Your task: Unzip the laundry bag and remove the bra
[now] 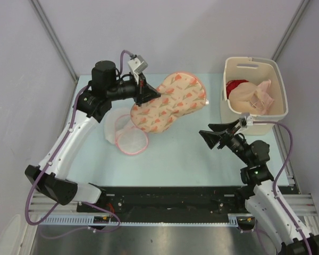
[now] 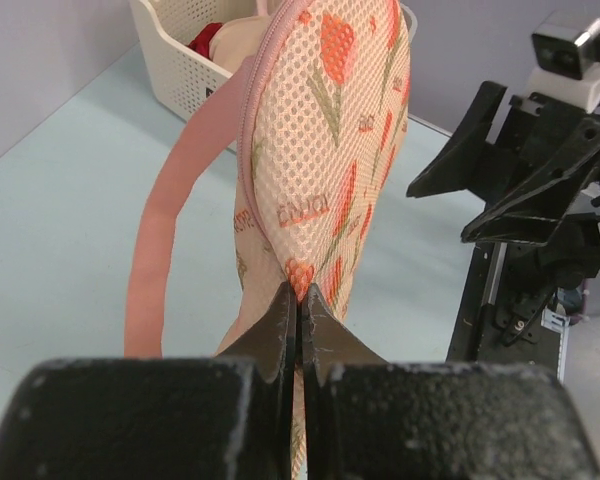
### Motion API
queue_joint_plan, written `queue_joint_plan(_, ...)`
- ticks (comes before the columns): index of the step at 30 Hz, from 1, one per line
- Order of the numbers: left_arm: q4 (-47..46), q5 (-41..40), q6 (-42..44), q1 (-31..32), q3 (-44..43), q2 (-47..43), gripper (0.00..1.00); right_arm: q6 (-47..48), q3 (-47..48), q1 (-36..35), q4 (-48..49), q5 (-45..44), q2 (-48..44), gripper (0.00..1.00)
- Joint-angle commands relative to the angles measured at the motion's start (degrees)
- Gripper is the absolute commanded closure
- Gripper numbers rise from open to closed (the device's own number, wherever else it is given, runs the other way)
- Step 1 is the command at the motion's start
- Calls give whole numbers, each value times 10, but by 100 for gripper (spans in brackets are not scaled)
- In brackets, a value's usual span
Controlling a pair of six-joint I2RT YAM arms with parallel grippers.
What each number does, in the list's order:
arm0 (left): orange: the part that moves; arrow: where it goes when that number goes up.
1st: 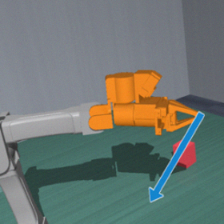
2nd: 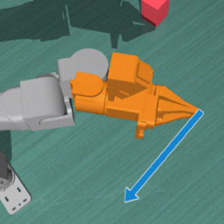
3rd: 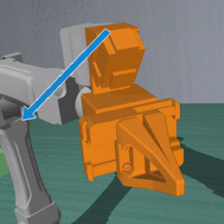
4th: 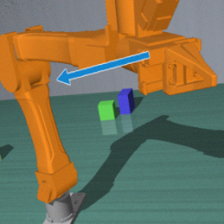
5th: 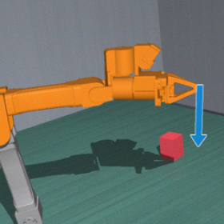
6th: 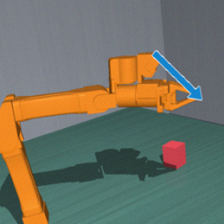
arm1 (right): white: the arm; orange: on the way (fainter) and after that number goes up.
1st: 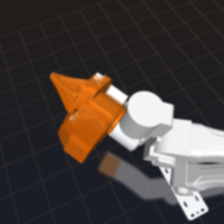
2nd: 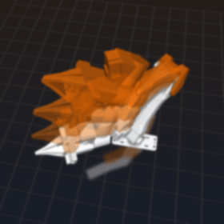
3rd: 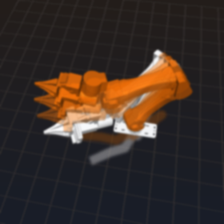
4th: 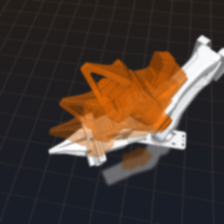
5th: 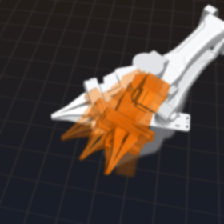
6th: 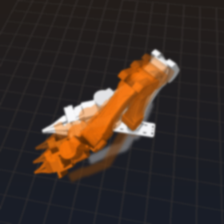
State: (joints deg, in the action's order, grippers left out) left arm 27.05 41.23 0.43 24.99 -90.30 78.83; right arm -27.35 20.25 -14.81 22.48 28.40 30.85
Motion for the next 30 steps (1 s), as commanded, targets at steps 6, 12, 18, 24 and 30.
queue_joint_plan(6,-12,43,9,-5,-13,-24,100,0,-12,-79,262,-78,126,27)
queue_joint_plan(12,-8,46,12,-5,-12,-27,100,-22,-12,-93,391,-92,210,28)
queue_joint_plan(18,-9,48,9,-5,-8,-29,99,-35,-6,-116,524,-117,304,36)
queue_joint_plan(24,-13,49,7,-5,-1,-27,99,-47,18,-137,594,-118,359,54)
queue_joint_plan(30,-11,46,11,-6,3,-26,100,-36,29,-143,587,-122,353,60)
